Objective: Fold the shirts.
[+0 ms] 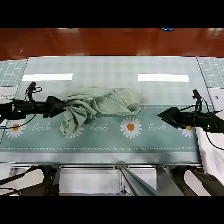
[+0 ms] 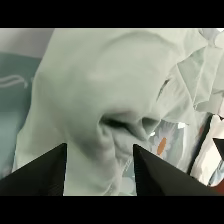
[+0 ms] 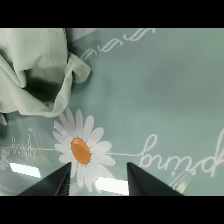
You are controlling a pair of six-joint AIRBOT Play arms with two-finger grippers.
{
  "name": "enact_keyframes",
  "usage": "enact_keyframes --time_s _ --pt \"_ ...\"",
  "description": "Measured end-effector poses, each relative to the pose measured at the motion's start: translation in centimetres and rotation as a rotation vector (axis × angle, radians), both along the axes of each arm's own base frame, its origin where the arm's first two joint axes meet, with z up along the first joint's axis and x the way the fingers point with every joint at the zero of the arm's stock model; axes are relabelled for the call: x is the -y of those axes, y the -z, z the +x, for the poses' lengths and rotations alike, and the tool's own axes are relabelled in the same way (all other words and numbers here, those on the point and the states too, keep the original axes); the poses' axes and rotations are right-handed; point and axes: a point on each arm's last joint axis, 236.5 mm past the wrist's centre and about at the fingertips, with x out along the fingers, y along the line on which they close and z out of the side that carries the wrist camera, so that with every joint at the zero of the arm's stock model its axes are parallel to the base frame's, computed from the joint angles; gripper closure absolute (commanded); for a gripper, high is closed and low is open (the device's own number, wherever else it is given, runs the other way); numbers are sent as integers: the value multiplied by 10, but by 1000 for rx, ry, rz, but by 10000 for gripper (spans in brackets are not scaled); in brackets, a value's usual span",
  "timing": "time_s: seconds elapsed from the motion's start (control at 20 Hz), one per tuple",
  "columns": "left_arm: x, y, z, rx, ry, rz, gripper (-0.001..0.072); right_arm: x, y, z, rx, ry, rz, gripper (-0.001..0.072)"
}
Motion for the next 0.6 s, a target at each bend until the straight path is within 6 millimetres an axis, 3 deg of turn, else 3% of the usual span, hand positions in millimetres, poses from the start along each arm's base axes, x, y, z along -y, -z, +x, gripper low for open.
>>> enact_keyframes --time_s 0.05,0.2,0.35,0.6 --pt "1 2 3 -6 16 -6 691 -1 2 -3 -8 -4 1 303" --pt "0 6 9 -12 77 6 690 -5 9 -8 -33 -19 6 303" --pt "-4 4 16 4 117 26 690 -26 21 -11 -71 -69 13 303" --pt "-5 -8 21 28 161 26 690 -68 31 15 -83 -121 28 303"
